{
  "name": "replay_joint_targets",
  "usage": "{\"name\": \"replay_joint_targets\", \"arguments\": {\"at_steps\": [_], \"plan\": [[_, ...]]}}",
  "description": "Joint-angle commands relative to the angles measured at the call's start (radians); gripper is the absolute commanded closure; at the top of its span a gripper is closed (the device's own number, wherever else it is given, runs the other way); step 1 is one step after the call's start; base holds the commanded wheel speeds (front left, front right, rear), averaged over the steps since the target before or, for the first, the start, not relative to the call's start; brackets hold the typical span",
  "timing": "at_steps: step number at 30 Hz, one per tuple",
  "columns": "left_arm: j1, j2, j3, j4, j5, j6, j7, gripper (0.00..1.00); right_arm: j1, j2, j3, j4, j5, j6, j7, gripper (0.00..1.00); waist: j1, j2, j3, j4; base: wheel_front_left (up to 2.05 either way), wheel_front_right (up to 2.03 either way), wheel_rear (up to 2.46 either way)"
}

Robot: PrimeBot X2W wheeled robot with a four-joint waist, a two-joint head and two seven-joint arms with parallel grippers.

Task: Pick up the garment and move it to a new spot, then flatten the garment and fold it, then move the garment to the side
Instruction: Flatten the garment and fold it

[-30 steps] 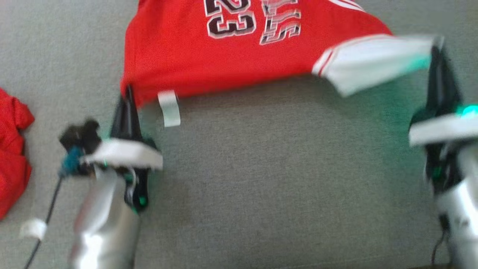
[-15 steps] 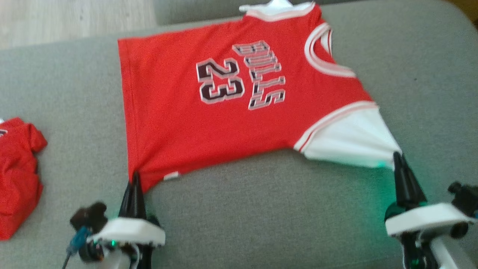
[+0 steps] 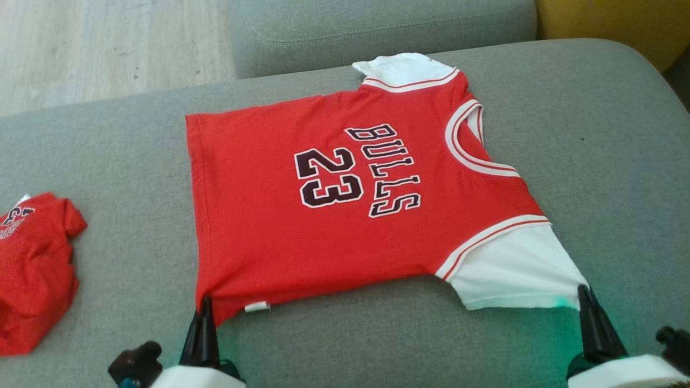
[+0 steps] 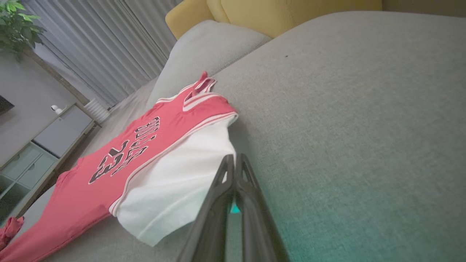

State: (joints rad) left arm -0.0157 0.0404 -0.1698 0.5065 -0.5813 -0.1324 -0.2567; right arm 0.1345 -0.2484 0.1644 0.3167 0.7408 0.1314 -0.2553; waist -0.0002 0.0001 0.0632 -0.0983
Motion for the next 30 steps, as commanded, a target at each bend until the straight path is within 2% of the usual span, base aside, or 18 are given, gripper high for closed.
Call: {"name": "replay_joint_targets", "arguments": {"at_steps": [1,5,10,21,30], "plan": [[-0.026,0.010,0.022,-0.033,-0.003,0.002,-0.005,1.00,-0.027,-0.020,0.008,-0.034,0.001,-0.001,-0.006,1.00,0.0002,-0.0001,0.003,0.003,0.00,0.00,0.00],[-0.064,0.010,-0.007,-0.071,-0.017,0.002,-0.005,1.00,-0.097,-0.008,0.030,-0.053,-0.014,-0.001,-0.006,1.00,0.0002,-0.0001,0.025,0.020,0.00,0.00,0.00],[-0.146,0.010,-0.040,-0.073,-0.040,0.002,-0.005,1.00,-0.249,0.016,0.046,-0.011,-0.011,-0.001,-0.006,1.00,0.0002,-0.0001,0.068,0.050,0.00,0.00,0.00],[-0.351,0.010,-0.073,0.040,-0.064,0.005,-0.005,1.00,-0.585,0.016,0.051,0.203,-0.025,-0.001,-0.006,1.00,0.0002,-0.0001,0.170,0.103,0.00,0.00,0.00],[-0.486,0.010,-0.111,0.133,-0.088,0.016,-0.005,1.00,-0.761,0.021,0.013,0.370,-0.087,-0.001,-0.006,1.00,0.0002,-0.0001,0.230,0.116,0.00,0.00,0.00]]}}
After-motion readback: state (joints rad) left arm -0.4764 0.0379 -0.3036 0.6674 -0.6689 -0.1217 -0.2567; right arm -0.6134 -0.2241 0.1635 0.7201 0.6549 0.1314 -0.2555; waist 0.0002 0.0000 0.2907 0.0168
